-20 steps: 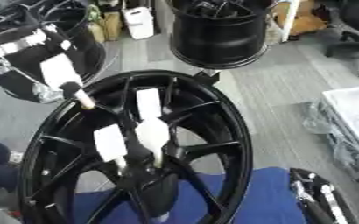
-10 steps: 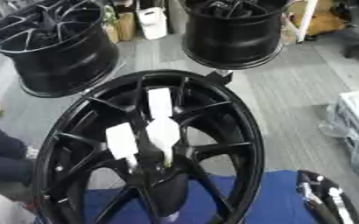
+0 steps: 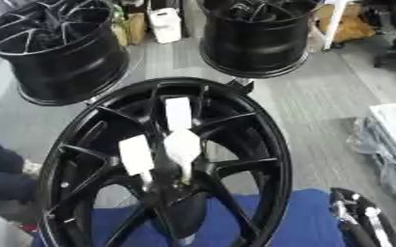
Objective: Pull the pin out of the wheel hub.
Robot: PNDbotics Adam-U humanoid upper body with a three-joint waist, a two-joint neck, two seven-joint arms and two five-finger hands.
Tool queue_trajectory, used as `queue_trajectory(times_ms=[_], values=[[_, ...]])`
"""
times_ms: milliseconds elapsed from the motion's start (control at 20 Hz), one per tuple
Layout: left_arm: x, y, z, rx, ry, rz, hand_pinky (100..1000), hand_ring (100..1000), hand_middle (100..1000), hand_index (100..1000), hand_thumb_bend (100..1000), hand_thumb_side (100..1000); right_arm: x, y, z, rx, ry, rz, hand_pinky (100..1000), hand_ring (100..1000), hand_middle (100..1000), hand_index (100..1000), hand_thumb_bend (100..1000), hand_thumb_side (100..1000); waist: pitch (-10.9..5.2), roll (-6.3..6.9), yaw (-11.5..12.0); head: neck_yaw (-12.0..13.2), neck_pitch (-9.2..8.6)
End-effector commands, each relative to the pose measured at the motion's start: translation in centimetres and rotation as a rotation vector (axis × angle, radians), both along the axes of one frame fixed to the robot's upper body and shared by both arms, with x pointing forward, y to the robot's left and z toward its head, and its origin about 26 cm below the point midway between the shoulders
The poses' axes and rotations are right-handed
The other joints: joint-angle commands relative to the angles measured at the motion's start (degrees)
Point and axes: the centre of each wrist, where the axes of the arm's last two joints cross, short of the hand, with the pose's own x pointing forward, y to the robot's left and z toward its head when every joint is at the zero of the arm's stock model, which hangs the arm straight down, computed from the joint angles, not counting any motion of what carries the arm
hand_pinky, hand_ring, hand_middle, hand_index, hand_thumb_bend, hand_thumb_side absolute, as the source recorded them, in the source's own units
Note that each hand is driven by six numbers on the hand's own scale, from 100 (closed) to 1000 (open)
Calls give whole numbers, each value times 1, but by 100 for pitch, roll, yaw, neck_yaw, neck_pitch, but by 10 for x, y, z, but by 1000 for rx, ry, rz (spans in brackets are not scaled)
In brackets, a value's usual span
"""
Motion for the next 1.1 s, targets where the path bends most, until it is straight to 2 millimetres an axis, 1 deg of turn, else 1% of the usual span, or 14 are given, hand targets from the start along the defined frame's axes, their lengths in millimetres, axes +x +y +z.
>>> queue_trajectory(times_ms=[50,100,200,350,400,550,650,750,850,1000,1100], values=[[-1,10,-9,25,-12,60,772,795,769,877,673,647,2,-1,8,-9,-28,3,634,657,728,785,100,808,-80,-12,1,18,-16],[-1,8,-18,-3,-13,79,777,805,780,884,667,691,2,0,9,-8,-30,5,635,657,728,785,100,806,-78,-9,1,16,-12],[-1,3,-30,-51,-21,103,779,816,795,890,660,696,3,0,9,-7,-33,5,634,657,728,785,100,817,-59,-13,5,-18,-15],[-3,-8,-41,-147,-44,126,758,798,759,866,600,679,3,0,10,-4,-37,7,635,657,728,786,100,811,-53,-15,21,-4,5],[-5,-13,-43,-187,-58,126,749,792,746,857,576,676,3,0,10,-4,-37,5,635,657,728,786,100,823,-41,-19,27,-32,-5],[-12,-30,-49,-334,-85,121,721,769,696,827,517,671,4,1,12,-1,-43,5,635,657,728,786,100,813,-24,-30,61,-52,5],[-18,-42,-49,-429,-102,107,713,760,675,812,498,669,3,1,12,1,-43,0,634,657,728,786,100,825,-6,-46,92,-124,-29],[-25,-57,-51,-529,-117,94,708,755,658,800,471,670,4,1,12,4,-46,-1,634,658,728,786,100,810,-3,-63,134,-118,-5],[-33,-73,-53,-628,-136,92,701,748,639,786,445,674,3,0,12,7,-45,-6,634,657,728,786,100,830,12,-93,162,-175,-47],[-45,-91,-56,-756,-150,121,692,736,626,777,424,686,4,1,13,13,-49,-8,634,657,728,786,100,814,20,-130,215,-151,-33],[-51,-103,-60,-831,-151,143,677,704,598,764,408,699,3,1,12,16,-48,-13,634,657,728,787,100,826,39,-162,234,-191,-87]])
